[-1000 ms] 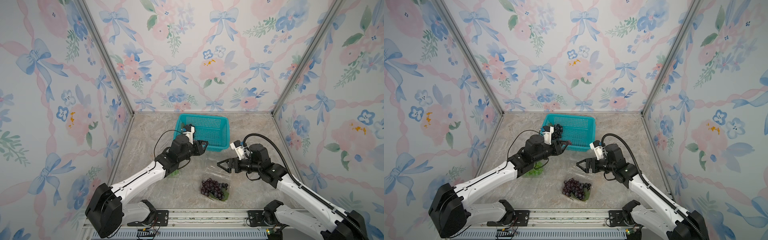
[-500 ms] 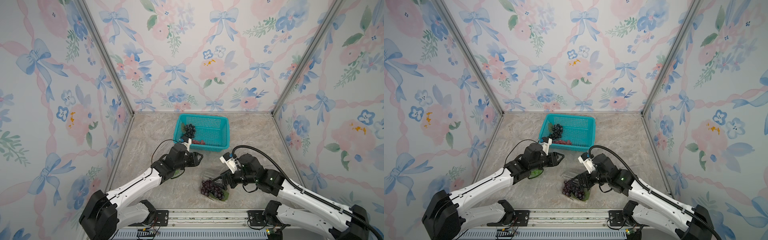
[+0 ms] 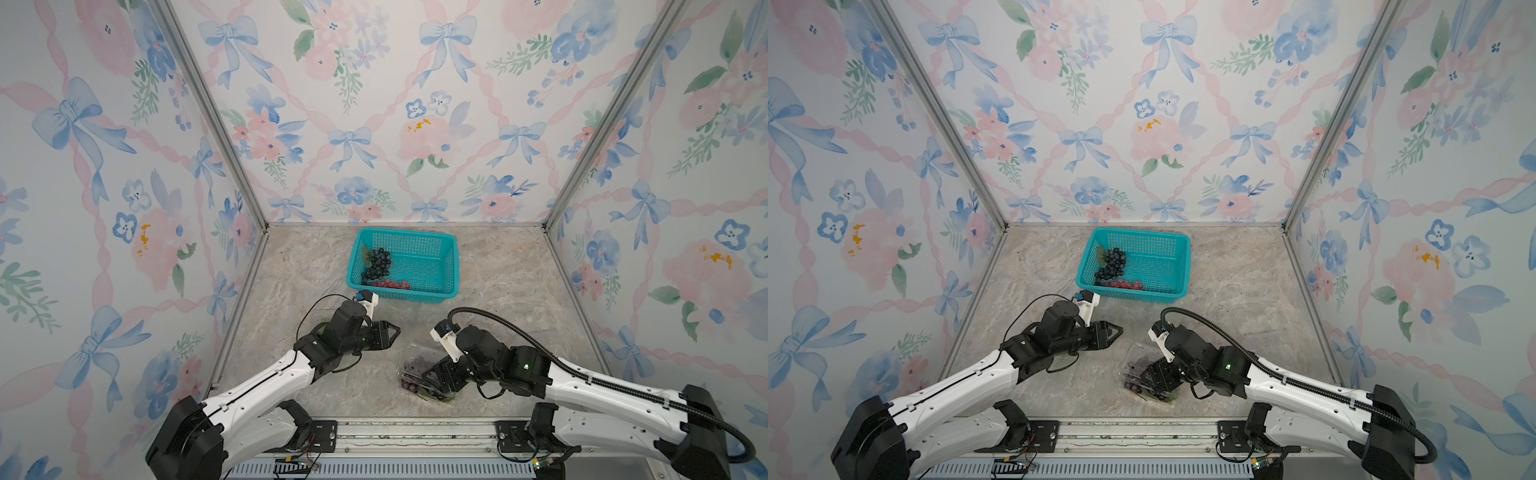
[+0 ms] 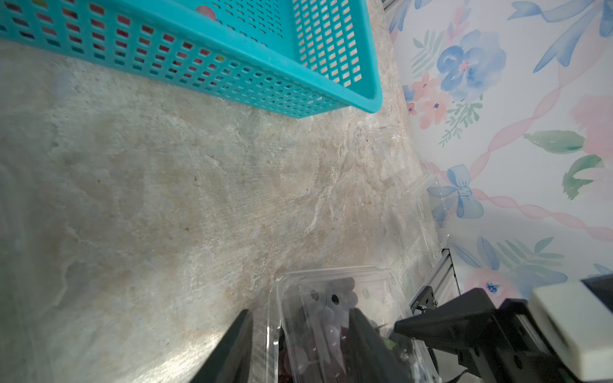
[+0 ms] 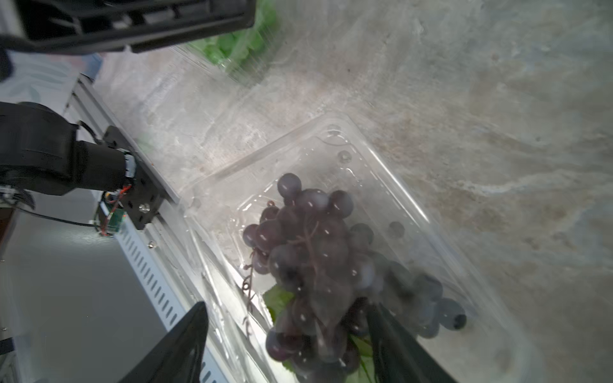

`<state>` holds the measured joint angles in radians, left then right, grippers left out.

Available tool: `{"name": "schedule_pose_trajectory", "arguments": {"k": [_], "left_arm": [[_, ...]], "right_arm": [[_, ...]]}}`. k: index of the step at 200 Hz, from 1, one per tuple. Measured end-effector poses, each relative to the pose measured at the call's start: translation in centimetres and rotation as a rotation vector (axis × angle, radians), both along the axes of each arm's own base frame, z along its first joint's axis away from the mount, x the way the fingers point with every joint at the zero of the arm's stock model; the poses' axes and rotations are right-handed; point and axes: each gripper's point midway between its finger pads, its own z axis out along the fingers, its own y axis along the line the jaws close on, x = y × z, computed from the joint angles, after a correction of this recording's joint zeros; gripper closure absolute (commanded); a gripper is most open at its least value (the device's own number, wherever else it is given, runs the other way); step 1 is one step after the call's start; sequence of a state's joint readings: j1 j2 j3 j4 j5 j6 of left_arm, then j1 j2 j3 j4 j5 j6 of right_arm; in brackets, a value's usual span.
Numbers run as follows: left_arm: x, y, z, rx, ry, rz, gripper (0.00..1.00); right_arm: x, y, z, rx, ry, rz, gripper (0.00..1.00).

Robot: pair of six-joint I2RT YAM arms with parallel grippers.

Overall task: Pack grapes into containers
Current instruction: Close the packing box at the center of the board.

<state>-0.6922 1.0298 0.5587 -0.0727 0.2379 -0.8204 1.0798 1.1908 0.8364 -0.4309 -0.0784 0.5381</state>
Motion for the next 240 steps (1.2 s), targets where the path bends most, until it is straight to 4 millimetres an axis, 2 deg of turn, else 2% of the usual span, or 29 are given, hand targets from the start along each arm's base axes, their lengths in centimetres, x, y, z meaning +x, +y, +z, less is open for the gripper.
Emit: {"name": "schedule_pose_trajectory", "arguments": {"k": [55, 139, 174, 240], "left_arm": [[-1.5, 0.0, -0.5, -0.01, 0.03, -0.04, 0.54], [-7.2, -1.0, -3.7, 0.016, 0.152, -0.184, 0.55], [-8.3, 0.2, -4.9, 0.015, 0.18, -0.17, 0.56], [-9.6, 0.9, -5.7, -0.01, 0.221, -0.165, 0.62]], "right_arm": [[0.1, 0.5, -1.1, -0.101, -0.049, -0.023, 0.34], [0.0, 0.6, -3.1, -0.224, -0.099, -0.058, 0.34], [-0.1, 0.7, -3.5, -0.235, -0.102, -0.082, 0.34], [0.1, 0.9, -3.6, -0.225, -0.095, -0.11, 0.34]]}}
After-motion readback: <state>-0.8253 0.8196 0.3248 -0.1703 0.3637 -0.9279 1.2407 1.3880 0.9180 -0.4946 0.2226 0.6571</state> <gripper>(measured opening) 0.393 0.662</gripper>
